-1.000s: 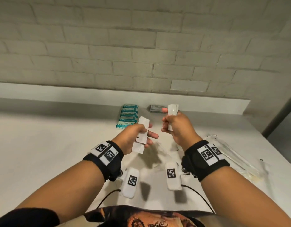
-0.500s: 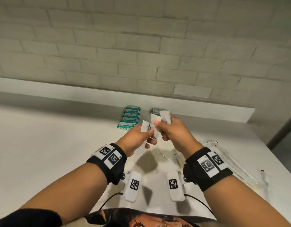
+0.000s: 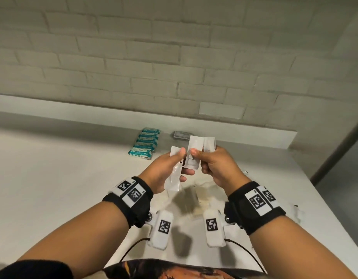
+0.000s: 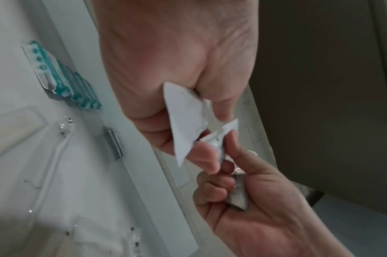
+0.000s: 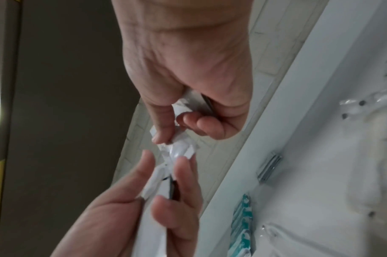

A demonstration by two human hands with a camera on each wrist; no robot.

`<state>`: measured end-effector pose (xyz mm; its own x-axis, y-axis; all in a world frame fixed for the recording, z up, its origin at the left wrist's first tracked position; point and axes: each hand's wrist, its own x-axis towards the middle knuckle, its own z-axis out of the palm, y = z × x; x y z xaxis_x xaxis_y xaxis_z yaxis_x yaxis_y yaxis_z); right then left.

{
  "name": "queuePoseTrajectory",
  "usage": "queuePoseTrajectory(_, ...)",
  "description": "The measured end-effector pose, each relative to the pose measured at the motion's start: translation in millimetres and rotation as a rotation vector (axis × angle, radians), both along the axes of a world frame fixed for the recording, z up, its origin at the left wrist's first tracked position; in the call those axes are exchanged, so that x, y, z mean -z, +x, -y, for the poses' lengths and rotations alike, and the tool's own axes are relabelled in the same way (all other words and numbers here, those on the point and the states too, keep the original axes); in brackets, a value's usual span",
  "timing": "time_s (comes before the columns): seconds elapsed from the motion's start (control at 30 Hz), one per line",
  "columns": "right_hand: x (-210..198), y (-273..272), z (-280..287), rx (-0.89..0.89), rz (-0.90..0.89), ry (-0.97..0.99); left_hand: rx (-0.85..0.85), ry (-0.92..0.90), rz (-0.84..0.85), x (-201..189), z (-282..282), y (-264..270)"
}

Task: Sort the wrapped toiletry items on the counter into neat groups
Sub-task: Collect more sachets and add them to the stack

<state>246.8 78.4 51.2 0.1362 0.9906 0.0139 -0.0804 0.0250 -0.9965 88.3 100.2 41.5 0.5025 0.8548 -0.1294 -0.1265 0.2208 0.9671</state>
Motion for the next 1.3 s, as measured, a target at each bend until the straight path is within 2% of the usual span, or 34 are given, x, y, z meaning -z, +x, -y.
queuePoseTrajectory(0.1,5.3,16.1,7.4,-0.059,-0.033,-0.042,-0.007,0.088,-0.047,0.6,8.2,16.6)
queuePoseTrajectory(0.27,16.5,28.1,13.7,-0.164,0.006,-0.071,0.039,0.095,-0.030,1.7,17.8,39.9)
queuePoseTrajectory(0.37,17.2,33.3,17.3,-0.057,0.071,-0.061,-0.022,0.034,-0.040,2.9,17.9,47.8)
queuePoseTrajectory(0.5,21.2,54.4,18.2,0.045,-0.087,-0.031,-0.097,-0.149,0.164,7.2,5.0,47.0)
queuePoseTrajectory(0.67,27.1,62.6,23.6,-0.094,-0.003,-0.201,-0.113,-0.163,0.384,14.3,-1.6,61.5)
queuePoseTrajectory(0.77,30.0,54.0,27.0,-0.198,0.081,-0.186,-0.088,-0.128,0.364,19.7,-1.5,71.9)
queuePoseTrajectory(0.9,25.9,59.7,18.7,-0.015,0.090,-0.040,-0.156,-0.183,0.256,24.2,-9.3,75.4)
queuePoseTrajectory(0.97,26.2,70.2,10.0,0.081,0.304,0.068,-0.165,-0.237,0.165,22.4,-12.6,69.3)
queuePoseTrajectory(1.03,31.2,77.2,-2.4,0.108,0.552,0.108,-0.072,-0.283,0.048,20.0,-15.3,63.2)
queuePoseTrajectory(1.1,31.0,76.2,-8.6,0.106,0.622,0.121,-0.008,-0.288,-0.005,20.4,-16.1,61.6)
queuePoseTrajectory(1.13,29.9,74.6,-11.3,0.110,0.610,0.130,-0.011,-0.267,-0.006,22.8,-18.1,62.0)
queuePoseTrajectory(1.2,31.7,71.4,-16.9,0.162,0.475,0.110,-0.057,-0.219,0.022,27.1,-22.7,64.2)
queuePoseTrajectory(1.3,32.8,67.3,-18.6,0.211,0.043,-0.051,-0.149,-0.157,0.107,28.9,-28.3,65.6)
